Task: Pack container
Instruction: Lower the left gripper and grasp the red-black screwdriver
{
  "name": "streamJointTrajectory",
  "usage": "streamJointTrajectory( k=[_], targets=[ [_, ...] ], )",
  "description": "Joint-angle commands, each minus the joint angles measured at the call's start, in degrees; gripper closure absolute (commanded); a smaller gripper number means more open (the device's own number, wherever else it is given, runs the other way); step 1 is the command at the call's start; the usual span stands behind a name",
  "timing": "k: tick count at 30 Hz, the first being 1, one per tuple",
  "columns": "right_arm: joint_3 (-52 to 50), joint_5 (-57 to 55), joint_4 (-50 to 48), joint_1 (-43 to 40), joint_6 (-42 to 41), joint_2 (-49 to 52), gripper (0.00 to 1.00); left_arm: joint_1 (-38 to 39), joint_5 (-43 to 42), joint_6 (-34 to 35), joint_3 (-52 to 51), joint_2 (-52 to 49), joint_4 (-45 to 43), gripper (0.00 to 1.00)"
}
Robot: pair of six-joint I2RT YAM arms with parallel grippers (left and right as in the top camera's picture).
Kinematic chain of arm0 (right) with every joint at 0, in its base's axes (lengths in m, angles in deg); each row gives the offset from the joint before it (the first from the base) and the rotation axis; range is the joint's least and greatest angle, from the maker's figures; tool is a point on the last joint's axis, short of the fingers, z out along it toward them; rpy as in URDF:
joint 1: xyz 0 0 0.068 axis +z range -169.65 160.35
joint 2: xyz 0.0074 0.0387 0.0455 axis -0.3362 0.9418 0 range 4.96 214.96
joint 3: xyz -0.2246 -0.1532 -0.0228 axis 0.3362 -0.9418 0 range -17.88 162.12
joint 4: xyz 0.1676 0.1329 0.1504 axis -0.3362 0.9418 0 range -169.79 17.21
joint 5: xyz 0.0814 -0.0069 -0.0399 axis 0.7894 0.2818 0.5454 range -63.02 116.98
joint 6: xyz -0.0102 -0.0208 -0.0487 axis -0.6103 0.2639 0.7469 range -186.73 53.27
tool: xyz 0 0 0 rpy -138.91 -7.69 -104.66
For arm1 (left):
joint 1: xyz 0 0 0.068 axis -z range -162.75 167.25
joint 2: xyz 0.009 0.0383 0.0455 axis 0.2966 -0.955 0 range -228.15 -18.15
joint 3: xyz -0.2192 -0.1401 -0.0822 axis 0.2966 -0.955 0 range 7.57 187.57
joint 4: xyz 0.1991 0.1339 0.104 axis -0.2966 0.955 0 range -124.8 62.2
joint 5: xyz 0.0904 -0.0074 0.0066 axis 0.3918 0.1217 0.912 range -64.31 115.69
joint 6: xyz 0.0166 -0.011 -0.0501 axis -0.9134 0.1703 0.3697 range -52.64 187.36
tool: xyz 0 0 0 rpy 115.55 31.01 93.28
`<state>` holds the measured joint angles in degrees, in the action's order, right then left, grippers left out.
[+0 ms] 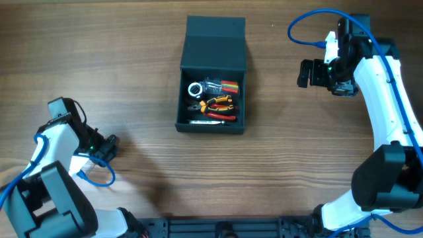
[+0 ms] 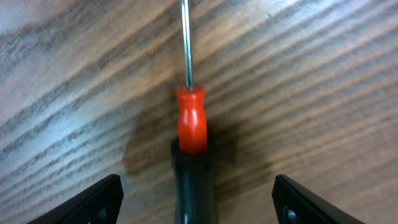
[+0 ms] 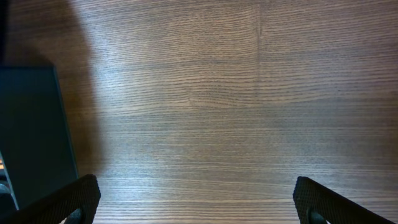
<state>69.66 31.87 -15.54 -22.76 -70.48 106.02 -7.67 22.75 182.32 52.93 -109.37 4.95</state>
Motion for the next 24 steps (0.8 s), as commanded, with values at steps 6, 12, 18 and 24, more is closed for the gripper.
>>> streamJointTrajectory(
  k=[6,12,18,24],
  targets=[
    [0.11,-0.5,0.11,-0.28,0.15,0.63,0.0,-0.33,0.04,-0.15,-0.46,-3.3,0.37,0.24],
    [0.11,-0.52,0.9,-0.28,0.15,0.63,0.0,-0.33,0.15,-0.35,-0.46,-3.3,1.81,0.39],
    [0.11,-0.5,1.38,-0.28,0.15,0.63,0.0,-0.33,0.13,-0.37,-0.46,-3.3,2.08,0.51],
    [0.11,-0.52,1.9,-0.28,0.17,0.63,0.0,-0.33,0.15,-0.37,-0.46,-3.3,2.29,0.7]
  ],
)
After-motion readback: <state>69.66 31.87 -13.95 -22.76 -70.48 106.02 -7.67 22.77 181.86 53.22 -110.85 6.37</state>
